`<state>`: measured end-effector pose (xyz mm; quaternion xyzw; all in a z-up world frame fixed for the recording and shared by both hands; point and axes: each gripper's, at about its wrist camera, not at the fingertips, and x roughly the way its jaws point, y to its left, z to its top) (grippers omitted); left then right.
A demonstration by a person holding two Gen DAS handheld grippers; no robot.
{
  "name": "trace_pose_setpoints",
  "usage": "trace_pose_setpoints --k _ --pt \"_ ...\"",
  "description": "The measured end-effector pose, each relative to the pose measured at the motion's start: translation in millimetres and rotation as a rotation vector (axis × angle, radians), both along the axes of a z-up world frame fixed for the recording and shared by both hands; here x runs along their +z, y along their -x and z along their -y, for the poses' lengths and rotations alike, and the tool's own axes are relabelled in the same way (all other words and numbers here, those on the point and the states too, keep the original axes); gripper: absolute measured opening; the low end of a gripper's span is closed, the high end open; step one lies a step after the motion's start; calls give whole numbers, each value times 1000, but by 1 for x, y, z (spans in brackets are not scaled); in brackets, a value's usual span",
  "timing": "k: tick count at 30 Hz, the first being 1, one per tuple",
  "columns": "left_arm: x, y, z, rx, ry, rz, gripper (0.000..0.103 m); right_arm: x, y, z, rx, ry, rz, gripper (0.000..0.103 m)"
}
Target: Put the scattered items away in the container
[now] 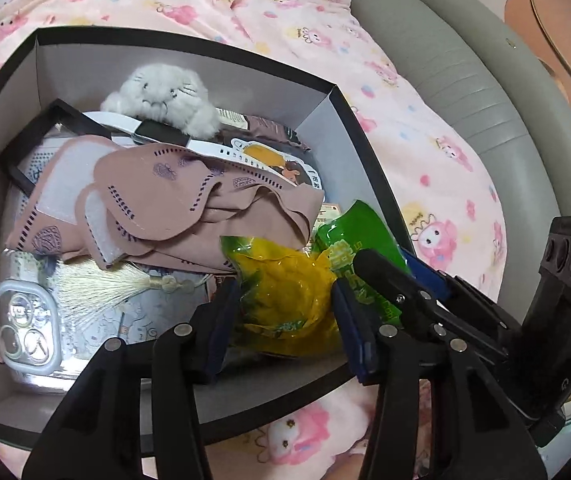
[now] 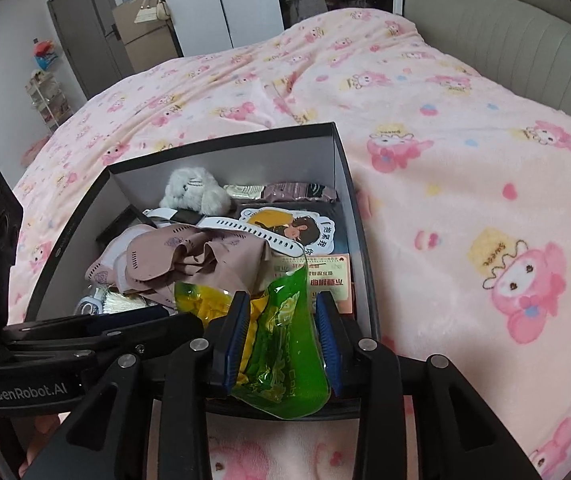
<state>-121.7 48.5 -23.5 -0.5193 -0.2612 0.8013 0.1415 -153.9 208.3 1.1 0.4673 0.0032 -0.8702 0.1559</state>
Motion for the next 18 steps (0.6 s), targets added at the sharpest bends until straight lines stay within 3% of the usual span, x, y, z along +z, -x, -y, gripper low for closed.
trace_pose_setpoints --k 5,7,10,13,18 --pt "3 0 -1 1 30 -17 48 0 -1 0 -3 -2 -3 31" --pt "7 -1 -2 4 75 -31 52 1 -1 -1 -10 6 -1 31" --pt "24 -6 -1 51 161 -100 54 11 -3 -3 -31 19 -33 40" --pt "44 -10 3 96 204 -168 67 32 -9 -6 -63 24 -127 50" --pt "88 -17 16 203 353 -301 92 68 -13 -7 -93 33 -231 77"
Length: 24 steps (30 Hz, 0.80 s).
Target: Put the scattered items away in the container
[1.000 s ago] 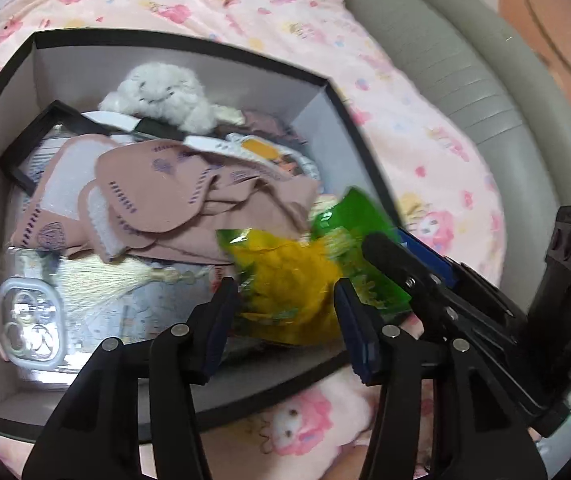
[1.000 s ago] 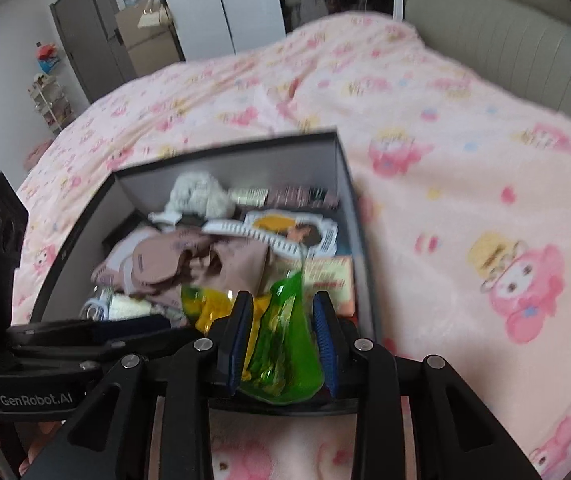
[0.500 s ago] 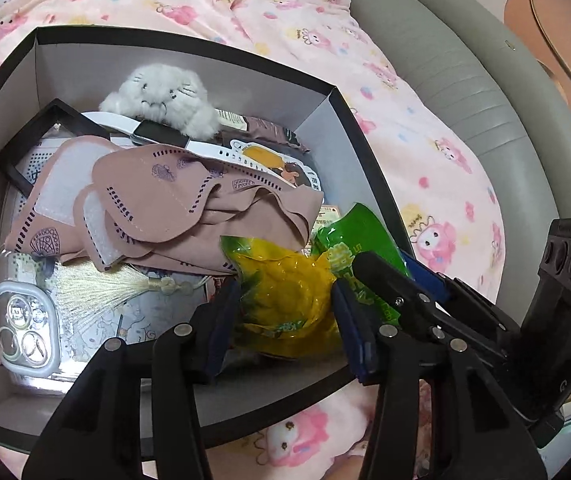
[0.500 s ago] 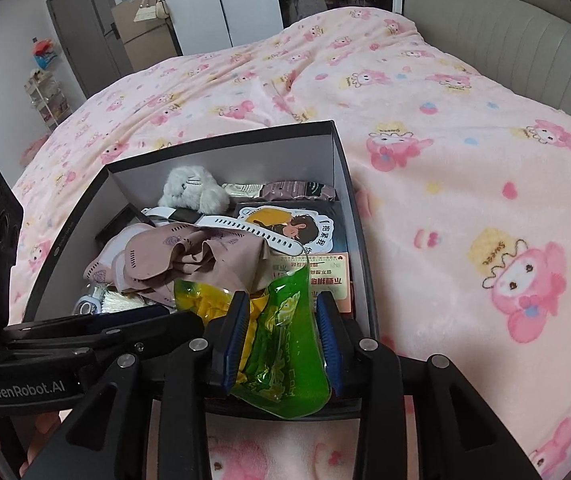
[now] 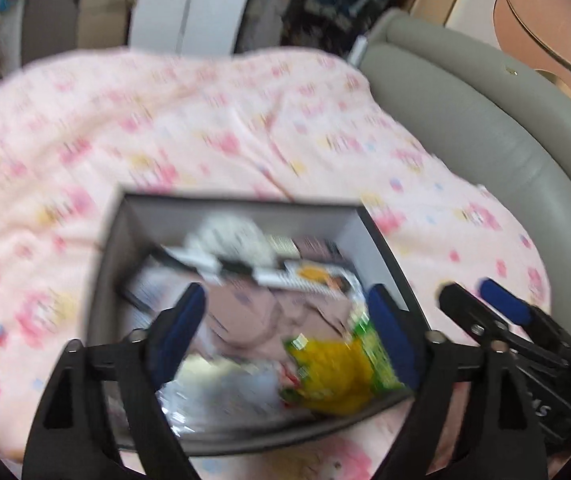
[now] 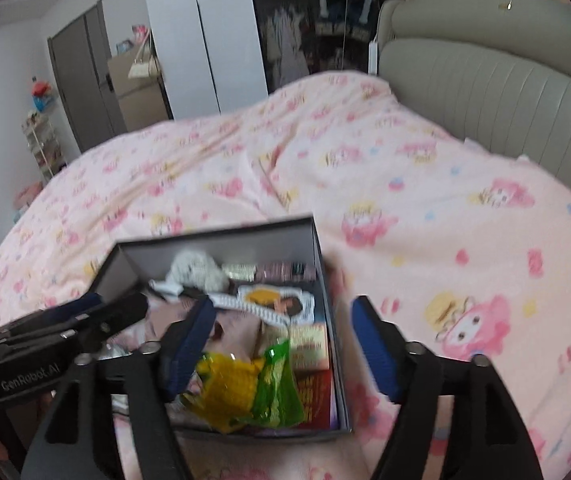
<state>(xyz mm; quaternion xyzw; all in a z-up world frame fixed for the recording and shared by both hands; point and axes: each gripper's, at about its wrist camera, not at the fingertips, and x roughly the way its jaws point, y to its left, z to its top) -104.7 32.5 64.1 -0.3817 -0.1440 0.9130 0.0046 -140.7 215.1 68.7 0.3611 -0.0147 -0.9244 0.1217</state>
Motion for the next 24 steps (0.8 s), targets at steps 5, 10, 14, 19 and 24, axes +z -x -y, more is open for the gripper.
trace_pose_setpoints --k 5,10,14,19,24 --pt "39 -6 13 58 162 -66 102 25 -4 7 -12 -25 -35 79" --pt "72 -36 18 71 210 -121 102 54 -22 9 -18 13 -47 79" --pt "95 -66 15 81 271 -158 102 77 -47 17 -10 -28 -77 79" --pt "111 -106 16 67 277 -188 102 89 -80 20 -12 -35 -101 79" --pt "107 -140 13 71 262 -167 102 85 -119 21 -25 -67 -129 80"
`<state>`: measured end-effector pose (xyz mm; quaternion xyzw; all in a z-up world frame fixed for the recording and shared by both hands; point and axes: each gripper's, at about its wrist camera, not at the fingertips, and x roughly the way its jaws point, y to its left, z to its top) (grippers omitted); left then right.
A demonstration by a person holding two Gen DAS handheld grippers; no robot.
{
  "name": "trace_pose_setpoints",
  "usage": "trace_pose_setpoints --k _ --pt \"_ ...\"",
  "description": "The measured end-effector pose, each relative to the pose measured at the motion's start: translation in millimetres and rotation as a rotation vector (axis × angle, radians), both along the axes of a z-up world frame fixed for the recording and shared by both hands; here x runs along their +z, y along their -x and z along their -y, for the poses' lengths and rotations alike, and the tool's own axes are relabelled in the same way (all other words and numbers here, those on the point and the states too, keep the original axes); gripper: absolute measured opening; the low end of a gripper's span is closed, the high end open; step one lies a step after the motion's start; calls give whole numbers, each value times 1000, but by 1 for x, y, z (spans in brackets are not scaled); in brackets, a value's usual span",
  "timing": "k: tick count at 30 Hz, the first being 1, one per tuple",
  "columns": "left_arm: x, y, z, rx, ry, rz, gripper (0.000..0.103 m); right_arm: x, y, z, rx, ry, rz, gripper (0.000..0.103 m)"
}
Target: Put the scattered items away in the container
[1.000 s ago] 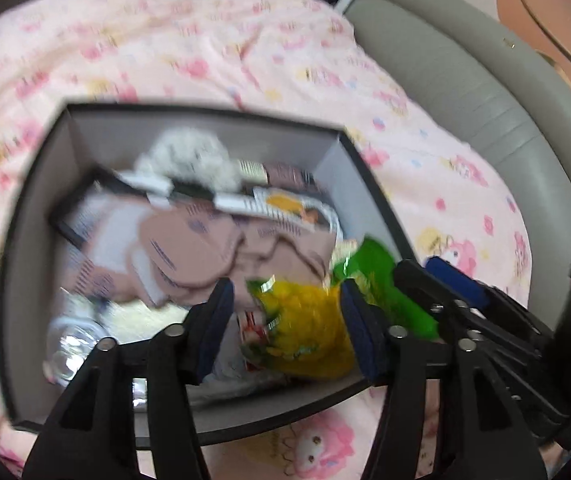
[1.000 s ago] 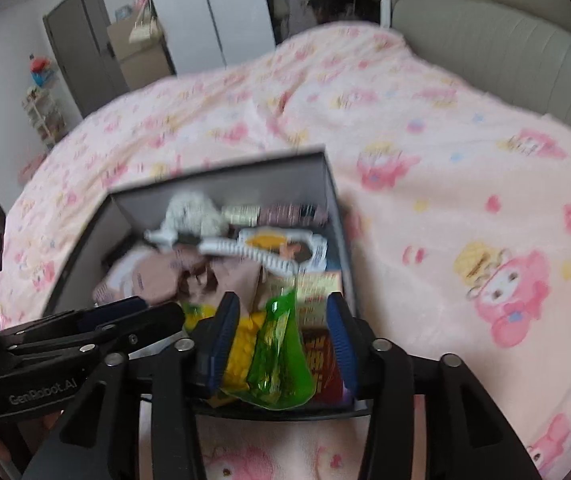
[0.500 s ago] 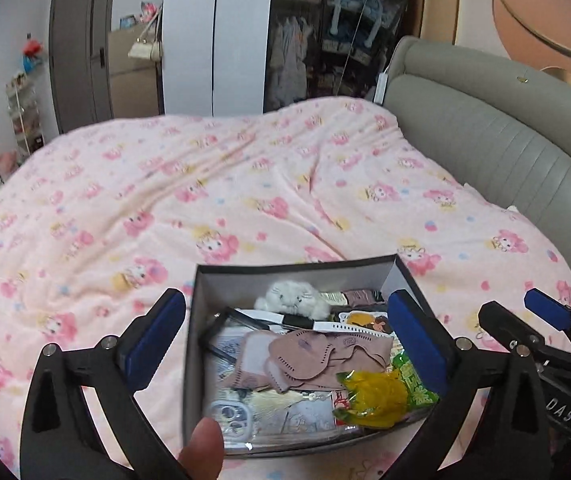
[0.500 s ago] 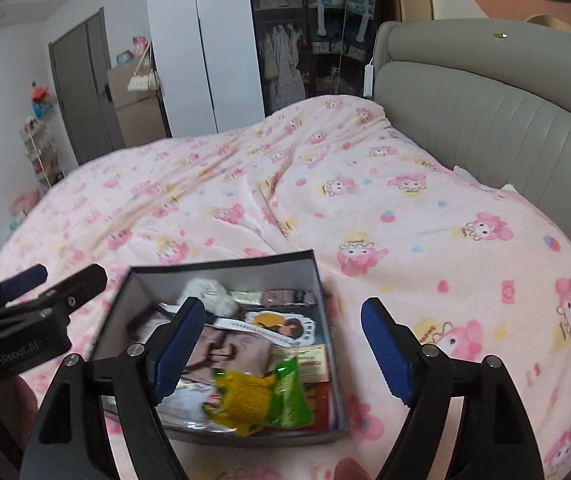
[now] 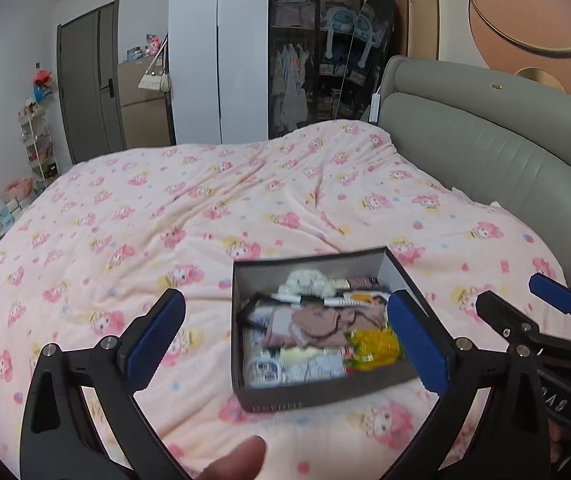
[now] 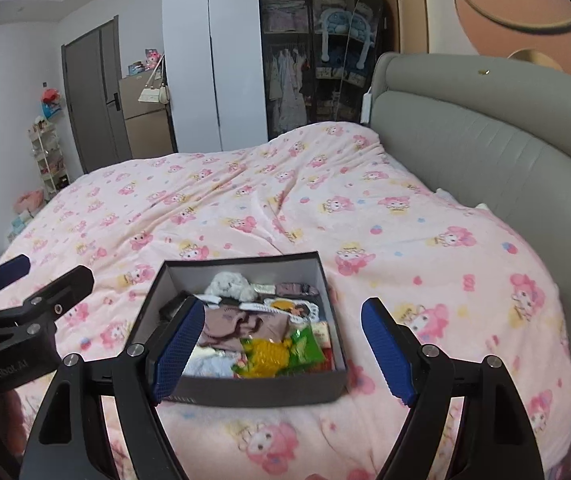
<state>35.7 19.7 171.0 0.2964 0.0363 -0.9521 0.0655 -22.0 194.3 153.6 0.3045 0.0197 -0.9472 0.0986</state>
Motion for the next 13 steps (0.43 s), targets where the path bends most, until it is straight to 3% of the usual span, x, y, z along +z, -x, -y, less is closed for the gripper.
trace_pose_setpoints --k 9,13 --pt "-31 -51 -27 40 108 43 102 -33 -56 -4 -44 -41 0 81" --pt "-35 -53 -27 28 93 50 102 -36 -57 -8 -45 -25 19 81"
